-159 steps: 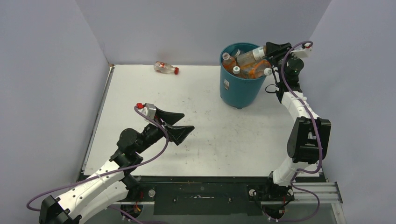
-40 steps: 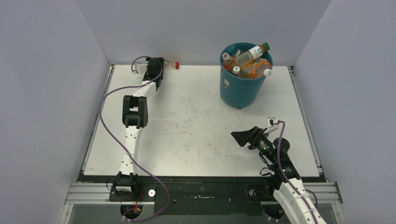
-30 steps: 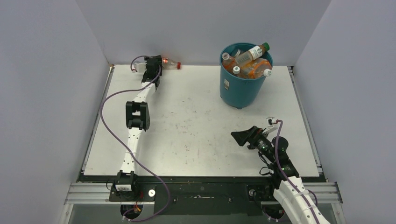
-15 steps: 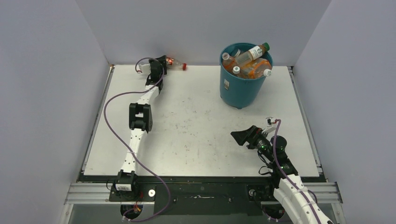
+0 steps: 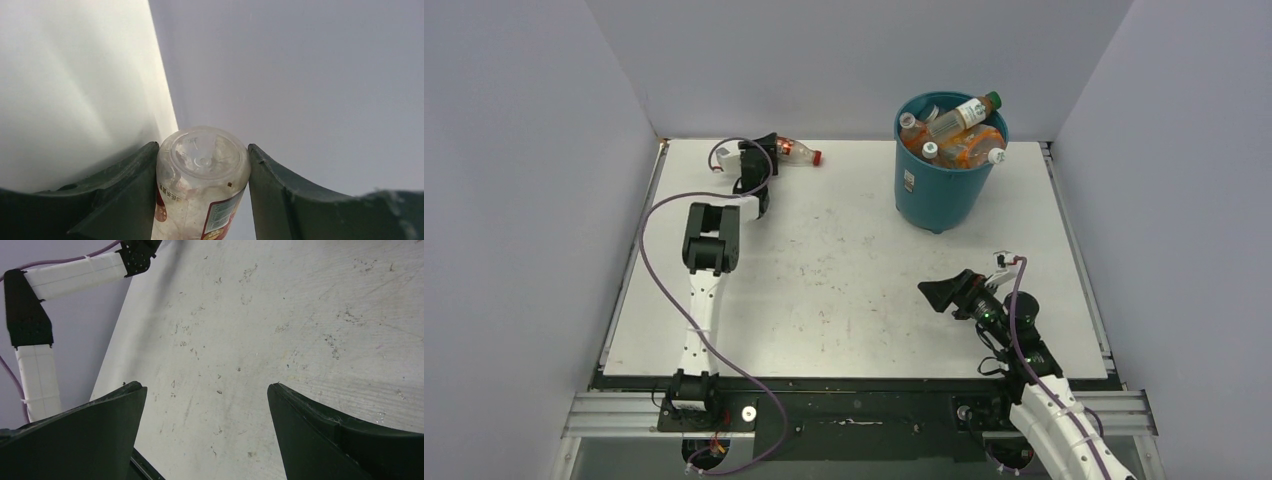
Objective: Put the plastic bottles in the bin
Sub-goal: Pick up the plastic bottle from the corner of the board, then place the plastic bottle in the trash bin.
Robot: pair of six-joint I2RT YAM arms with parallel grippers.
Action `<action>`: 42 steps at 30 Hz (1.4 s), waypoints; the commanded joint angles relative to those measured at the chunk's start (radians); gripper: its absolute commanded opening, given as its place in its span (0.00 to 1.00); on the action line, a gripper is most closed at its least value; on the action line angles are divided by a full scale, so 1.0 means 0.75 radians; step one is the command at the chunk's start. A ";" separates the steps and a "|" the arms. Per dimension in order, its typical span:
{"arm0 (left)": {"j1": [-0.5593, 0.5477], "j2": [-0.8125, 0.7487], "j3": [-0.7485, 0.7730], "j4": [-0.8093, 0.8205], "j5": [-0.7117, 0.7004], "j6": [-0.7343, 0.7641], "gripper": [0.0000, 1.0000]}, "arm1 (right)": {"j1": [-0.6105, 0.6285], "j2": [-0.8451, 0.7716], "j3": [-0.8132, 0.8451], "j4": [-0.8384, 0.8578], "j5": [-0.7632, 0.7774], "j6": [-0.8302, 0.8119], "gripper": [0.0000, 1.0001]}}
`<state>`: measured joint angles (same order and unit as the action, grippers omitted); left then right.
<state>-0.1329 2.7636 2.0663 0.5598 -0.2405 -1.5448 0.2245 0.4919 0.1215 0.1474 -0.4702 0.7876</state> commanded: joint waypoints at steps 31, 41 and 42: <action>-0.254 -2.465 -2.095 0.440 0.299 0.097 0.00 | 1.162 0.781 0.738 0.741 1.065 -0.258 0.90; -0.375 -2.519 -2.040 0.358 0.305 0.163 0.00 | 1.083 0.897 0.963 0.610 0.828 -0.325 0.90; -0.382 -2.519 -2.040 0.361 0.304 0.162 0.00 | 1.078 0.910 0.978 0.597 0.808 -0.324 0.90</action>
<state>-0.3981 0.8955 0.4961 0.8207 -0.0269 -1.4540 1.0515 1.1446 0.7940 0.6067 0.2363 0.5648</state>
